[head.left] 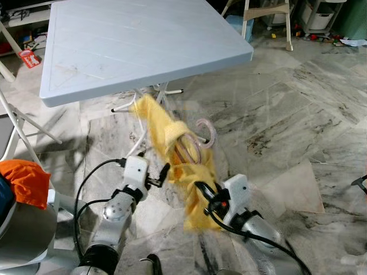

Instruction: Hang hanger

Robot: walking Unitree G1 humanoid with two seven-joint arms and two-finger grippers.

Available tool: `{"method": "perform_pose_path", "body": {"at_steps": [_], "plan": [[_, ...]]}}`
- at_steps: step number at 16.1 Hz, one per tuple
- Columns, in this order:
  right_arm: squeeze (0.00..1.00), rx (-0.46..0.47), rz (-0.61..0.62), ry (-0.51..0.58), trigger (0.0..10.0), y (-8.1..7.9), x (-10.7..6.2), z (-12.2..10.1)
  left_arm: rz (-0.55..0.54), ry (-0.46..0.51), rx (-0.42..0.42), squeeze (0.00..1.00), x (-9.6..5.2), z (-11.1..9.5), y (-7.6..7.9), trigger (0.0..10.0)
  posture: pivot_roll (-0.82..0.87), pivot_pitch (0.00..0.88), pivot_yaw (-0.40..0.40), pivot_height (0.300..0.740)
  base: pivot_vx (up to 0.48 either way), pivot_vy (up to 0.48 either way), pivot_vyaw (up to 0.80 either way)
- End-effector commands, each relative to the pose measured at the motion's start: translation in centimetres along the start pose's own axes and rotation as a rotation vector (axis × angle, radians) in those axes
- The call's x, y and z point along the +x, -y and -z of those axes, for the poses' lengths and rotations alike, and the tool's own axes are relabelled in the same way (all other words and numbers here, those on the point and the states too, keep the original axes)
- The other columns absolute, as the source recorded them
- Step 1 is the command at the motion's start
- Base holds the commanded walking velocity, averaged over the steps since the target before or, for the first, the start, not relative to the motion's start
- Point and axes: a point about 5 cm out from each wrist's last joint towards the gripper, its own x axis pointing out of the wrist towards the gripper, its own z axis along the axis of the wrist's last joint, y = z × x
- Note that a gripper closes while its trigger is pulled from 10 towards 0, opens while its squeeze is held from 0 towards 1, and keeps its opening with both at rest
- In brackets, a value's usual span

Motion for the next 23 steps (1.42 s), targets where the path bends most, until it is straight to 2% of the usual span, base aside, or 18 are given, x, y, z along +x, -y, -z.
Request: {"method": "perform_pose_path", "body": {"at_steps": [1, 4, 8, 10, 11, 12, 13, 17, 19, 21, 23], "plan": [[0.00, 0.005, -0.030, 0.038, 10.0, -0.3, 0.0, -0.8, 0.011, -0.008, 0.008, 0.00, 0.0, 0.2, 0.2, 10.0, -0.10, 0.179, 0.026, 0.740, 0.000, 0.000, 0.00], [0.00, -0.023, -0.012, 0.017, 10.0, 0.3, -0.2, -0.7, 0.009, 0.022, 0.007, 0.00, 0.6, -0.5, 0.4, 10.0, -0.11, 0.172, 0.033, 0.740, 0.000, 0.000, 0.00], [0.00, -0.004, -0.083, -0.003, 10.0, -0.6, -0.2, -0.7, 0.027, 0.026, -0.003, 0.00, 0.9, -0.6, 0.4, 10.0, -0.11, 0.169, 0.040, 0.740, 0.000, 0.000, 0.00], [0.00, 0.014, -0.114, 0.001, 10.0, -0.5, -0.3, -1.0, -0.003, 0.027, -0.067, 0.00, 1.5, -0.9, 0.4, 10.0, -0.12, 0.169, 0.043, 0.740, 0.000, 0.000, 0.00], [0.00, 0.002, -0.106, -0.003, 10.0, -0.3, -0.4, -1.0, 0.009, 0.036, -0.085, 0.00, 1.6, -1.1, 0.5, 8.1, -0.12, 0.170, 0.043, 0.740, 0.000, 0.000, 0.00], [0.00, -0.012, -0.098, -0.009, 10.0, -0.1, -0.4, -0.9, 0.024, 0.047, -0.104, 0.00, 1.8, -1.4, 0.7, 8.1, -0.12, 0.169, 0.043, 0.740, 0.000, 0.000, 0.00], [0.00, -0.031, -0.017, 0.007, 10.0, 0.9, -0.2, -1.1, 0.063, 0.066, -0.110, 0.00, 1.8, -1.8, 1.0, 10.0, -0.12, 0.171, 0.044, 0.740, 0.000, 0.000, 0.00], [0.00, -0.050, 0.035, 0.035, 10.0, 1.3, 0.4, -1.7, 0.188, 0.089, -0.168, 0.00, 1.0, -2.0, 2.0, 10.0, -0.12, 0.179, 0.052, 0.740, 0.000, 0.000, 0.00], [0.00, -0.052, 0.039, 0.037, 10.0, 1.2, 0.8, -1.9, 0.248, 0.093, -0.155, 0.00, 0.8, -2.0, 2.5, 10.0, -0.11, 0.181, 0.050, 0.740, 0.000, 0.000, 0.00], [0.00, -0.050, 0.024, 0.044, 10.0, 1.0, 1.1, -2.1, 0.234, 0.086, -0.137, 0.00, 1.0, -1.9, 2.2, 10.0, -0.11, 0.180, 0.050, 0.740, 0.000, 0.000, 0.00], [0.00, -0.048, 0.003, 0.043, 10.0, 0.8, 1.1, -2.2, 0.169, 0.081, -0.108, 0.00, 1.5, -2.2, 1.5, 10.0, -0.11, 0.177, 0.048, 0.740, 0.000, 0.000, 0.00]]}}
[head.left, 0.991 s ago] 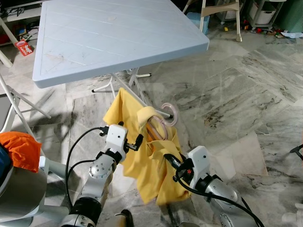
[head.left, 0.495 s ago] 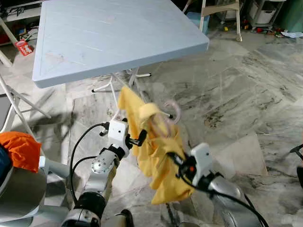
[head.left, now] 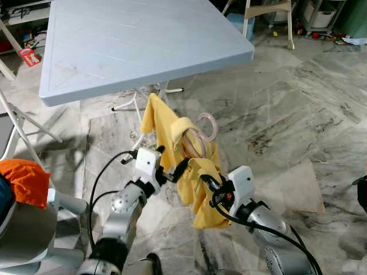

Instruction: Hang hanger

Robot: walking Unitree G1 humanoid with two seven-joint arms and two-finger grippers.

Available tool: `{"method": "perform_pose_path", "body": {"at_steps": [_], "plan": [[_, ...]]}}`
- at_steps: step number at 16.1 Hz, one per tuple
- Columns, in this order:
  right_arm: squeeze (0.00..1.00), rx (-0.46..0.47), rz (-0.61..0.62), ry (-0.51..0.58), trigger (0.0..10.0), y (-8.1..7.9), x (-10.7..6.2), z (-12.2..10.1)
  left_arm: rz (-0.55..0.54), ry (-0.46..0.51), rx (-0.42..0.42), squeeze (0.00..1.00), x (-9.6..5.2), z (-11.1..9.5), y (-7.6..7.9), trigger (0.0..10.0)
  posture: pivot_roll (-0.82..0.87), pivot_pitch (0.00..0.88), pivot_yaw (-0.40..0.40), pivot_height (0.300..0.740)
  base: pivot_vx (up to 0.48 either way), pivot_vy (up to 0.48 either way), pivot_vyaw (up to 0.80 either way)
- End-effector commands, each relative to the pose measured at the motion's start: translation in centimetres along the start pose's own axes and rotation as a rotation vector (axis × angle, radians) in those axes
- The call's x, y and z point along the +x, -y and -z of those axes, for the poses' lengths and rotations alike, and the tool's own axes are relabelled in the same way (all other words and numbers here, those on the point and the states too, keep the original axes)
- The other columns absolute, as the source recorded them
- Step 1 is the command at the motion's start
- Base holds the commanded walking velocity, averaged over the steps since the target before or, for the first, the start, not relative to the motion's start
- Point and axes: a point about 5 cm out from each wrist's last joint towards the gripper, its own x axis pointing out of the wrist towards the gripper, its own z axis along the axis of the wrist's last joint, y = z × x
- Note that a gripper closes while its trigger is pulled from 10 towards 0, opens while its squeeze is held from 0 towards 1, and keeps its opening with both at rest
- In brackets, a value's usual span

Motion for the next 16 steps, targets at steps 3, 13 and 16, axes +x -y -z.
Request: {"method": "perform_pose_path", "body": {"at_steps": [3, 13, 16], "plan": [[0.00, -0.007, -0.085, 0.021, 10.0, -0.8, -0.2, -0.7, -0.096, -0.012, 0.023, 0.00, 0.6, -0.2, -1.5, 0.0, -0.13, 0.172, 0.044, 0.740, 0.000, 0.000, 0.00], [0.00, -0.083, -0.002, -0.041, 10.0, 0.9, -0.9, -0.2, -0.136, 0.007, 0.011, 0.00, 0.9, -0.5, -2.6, 0.0, -0.14, 0.168, 0.050, 0.740, 0.000, 0.000, 0.00], [0.00, -0.093, 0.004, -0.051, 10.0, 1.0, -0.8, -0.1, -0.148, 0.004, 0.020, 0.00, 0.8, -0.5, -3.0, 0.0, -0.14, 0.167, 0.050, 0.740, 0.000, 0.000, 0.00]]}}
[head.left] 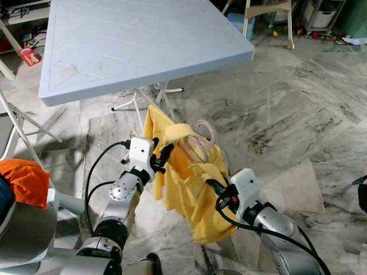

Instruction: Hang hanger

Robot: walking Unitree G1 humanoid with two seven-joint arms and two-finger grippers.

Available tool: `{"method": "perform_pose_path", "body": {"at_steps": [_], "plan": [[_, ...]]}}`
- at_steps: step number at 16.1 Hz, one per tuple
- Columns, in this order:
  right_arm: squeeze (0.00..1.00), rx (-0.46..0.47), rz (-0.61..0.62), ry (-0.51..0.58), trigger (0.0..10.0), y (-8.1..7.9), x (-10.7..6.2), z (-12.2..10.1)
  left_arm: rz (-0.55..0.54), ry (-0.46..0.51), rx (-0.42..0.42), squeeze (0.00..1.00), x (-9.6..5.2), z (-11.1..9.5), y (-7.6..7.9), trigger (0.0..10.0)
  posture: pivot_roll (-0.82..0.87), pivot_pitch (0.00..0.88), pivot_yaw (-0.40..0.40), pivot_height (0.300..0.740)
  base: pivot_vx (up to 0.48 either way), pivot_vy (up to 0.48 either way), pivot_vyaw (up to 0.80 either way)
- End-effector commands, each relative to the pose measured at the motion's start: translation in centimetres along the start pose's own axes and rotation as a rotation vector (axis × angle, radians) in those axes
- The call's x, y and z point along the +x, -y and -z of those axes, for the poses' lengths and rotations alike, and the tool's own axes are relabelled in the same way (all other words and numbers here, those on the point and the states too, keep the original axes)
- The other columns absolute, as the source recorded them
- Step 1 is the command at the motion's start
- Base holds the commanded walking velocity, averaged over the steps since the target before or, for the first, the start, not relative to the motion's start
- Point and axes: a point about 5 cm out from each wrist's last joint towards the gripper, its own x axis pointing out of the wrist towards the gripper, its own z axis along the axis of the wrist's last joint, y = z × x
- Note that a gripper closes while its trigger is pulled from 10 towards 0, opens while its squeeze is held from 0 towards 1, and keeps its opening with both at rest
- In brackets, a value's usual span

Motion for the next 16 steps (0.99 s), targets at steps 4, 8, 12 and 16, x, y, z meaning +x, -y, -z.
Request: {"method": "perform_pose_path", "body": {"at_steps": [4, 8, 12, 16], "plan": [[0.00, -0.021, 0.012, 0.014, 10.0, 0.3, -0.1, -0.4, -0.060, -0.011, 0.042, 0.00, -0.3, -0.2, -1.7, 0.0, -0.14, 0.167, 0.050, 0.740, 0.000, 0.000, 0.00], [0.00, -0.087, 0.017, -0.037, 10.0, 1.2, -0.8, 0.3, -0.137, -0.027, 0.104, 0.00, -0.4, -0.7, -3.1, 0.0, -0.14, 0.167, 0.056, 0.740, 0.000, 0.000, 0.00], [0.00, -0.197, 0.052, -0.140, 10.0, 3.2, -2.2, 1.4, -0.203, -0.037, 0.149, 0.00, -0.7, -1.2, -4.8, 0.0, -0.13, 0.169, 0.053, 0.740, 0.000, 0.000, 0.00], [0.00, -0.482, 0.088, -0.366, 10.0, 5.6, -3.4, 3.1, -0.217, -0.050, 0.174, 0.00, -0.8, -1.2, -5.2, 0.0, -0.13, 0.175, 0.059, 0.740, 0.000, 0.000, 0.00]]}}
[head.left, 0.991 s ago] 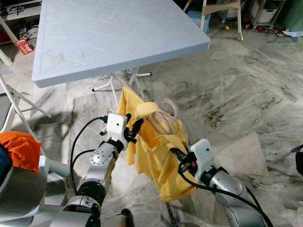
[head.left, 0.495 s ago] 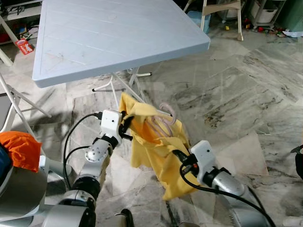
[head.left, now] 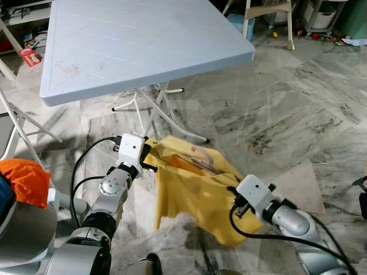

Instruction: Hang hanger

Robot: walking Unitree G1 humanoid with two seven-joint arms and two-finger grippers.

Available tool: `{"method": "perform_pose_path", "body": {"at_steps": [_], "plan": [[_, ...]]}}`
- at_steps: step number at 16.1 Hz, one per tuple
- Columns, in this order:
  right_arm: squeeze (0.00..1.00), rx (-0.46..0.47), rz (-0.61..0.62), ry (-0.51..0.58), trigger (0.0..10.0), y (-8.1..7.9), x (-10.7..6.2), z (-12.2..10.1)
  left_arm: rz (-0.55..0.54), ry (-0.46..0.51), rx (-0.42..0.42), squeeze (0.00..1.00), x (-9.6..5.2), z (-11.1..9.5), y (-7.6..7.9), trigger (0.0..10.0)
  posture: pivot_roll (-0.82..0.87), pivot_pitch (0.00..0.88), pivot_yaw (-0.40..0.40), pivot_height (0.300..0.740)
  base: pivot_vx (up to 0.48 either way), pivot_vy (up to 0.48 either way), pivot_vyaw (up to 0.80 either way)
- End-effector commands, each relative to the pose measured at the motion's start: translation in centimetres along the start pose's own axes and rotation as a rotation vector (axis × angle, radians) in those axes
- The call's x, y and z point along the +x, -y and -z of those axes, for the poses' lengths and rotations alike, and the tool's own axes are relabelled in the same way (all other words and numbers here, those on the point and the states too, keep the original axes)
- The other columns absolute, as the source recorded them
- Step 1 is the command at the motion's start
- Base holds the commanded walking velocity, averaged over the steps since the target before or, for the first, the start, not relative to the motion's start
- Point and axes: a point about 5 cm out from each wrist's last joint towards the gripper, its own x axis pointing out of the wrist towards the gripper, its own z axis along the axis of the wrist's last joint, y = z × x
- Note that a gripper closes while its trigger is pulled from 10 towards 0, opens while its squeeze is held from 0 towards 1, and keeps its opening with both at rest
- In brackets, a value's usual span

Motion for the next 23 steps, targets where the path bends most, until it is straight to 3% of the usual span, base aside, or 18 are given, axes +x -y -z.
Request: {"method": "perform_pose_path", "body": {"at_steps": [1, 2, 8, 11, 12, 14, 15, 16, 17, 18, 23], "plan": [[0.00, -0.070, 0.025, -0.154, 10.0, 0.5, -1.1, 2.9, -0.099, 0.009, 0.012, 0.00, -0.4, -0.4, -2.4, 0.0, -0.13, 0.178, 0.061, 0.740, 0.000, 0.000, 0.00], [0.00, -0.157, 0.021, -0.208, 10.0, 1.0, -1.5, 3.7, -0.095, -0.003, 0.036, 0.00, -0.4, -0.3, -2.4, 0.0, -0.13, 0.179, 0.060, 0.740, 0.000, 0.000, 0.00], [0.00, -0.212, -0.023, -0.205, 10.0, 2.8, -3.5, 3.6, -0.137, -0.092, 0.100, 0.00, -1.2, 1.0, -3.4, 0.0, -0.13, 0.186, 0.063, 0.740, 0.000, 0.000, 0.00], [0.00, -0.164, -0.111, -0.143, 10.0, 3.6, -5.4, 2.9, -0.181, -0.128, 0.140, 0.00, -1.6, 1.5, -4.1, 0.0, -0.14, 0.187, 0.063, 0.740, 0.000, 0.000, 0.00], [0.00, -0.075, -0.122, -0.084, 10.0, 3.9, -5.8, 2.2, -0.165, -0.137, 0.144, 0.00, -1.7, 1.9, -3.7, 0.0, -0.14, 0.186, 0.058, 0.740, 0.000, 0.000, 0.00], [0.00, -0.058, -0.122, -0.067, 10.0, 4.1, -5.8, 1.9, -0.156, -0.145, 0.140, 0.00, -1.8, 2.2, -3.3, 0.0, -0.14, 0.184, 0.054, 0.740, 0.000, 0.000, 0.00], [0.00, -0.052, -0.101, -0.043, 10.0, 4.3, -5.5, 1.5, -0.136, -0.146, 0.117, 0.00, -1.8, 2.4, -2.7, 3.5, -0.14, 0.184, 0.054, 0.740, 0.000, 0.000, 0.00], [0.00, -0.045, -0.109, -0.015, 10.0, 3.9, -4.9, 0.9, -0.117, -0.135, 0.104, 0.71, -1.6, 2.5, -1.8, 10.0, -0.14, 0.181, 0.048, 0.740, 0.000, 0.000, 0.00], [0.00, -0.042, -0.120, -0.004, 10.0, 3.5, -4.7, 0.8, -0.117, -0.130, 0.107, 0.91, -1.6, 2.5, -1.7, 10.0, -0.14, 0.181, 0.048, 0.740, 0.000, 0.000, 0.00], [0.00, -0.030, -0.139, 0.007, 10.0, 3.0, -4.4, 0.5, -0.135, -0.112, 0.102, 1.00, -1.6, 2.3, -1.7, 10.0, -0.14, 0.181, 0.048, 0.740, 0.000, 0.000, 0.00], [0.00, -0.058, -0.143, -0.038, 10.0, 1.8, -3.1, 0.8, -0.154, 0.045, 0.183, 1.00, -0.1, -1.0, -1.7, 10.0, -0.13, 0.180, 0.042, 0.740, 0.000, 0.000, 0.00]]}}
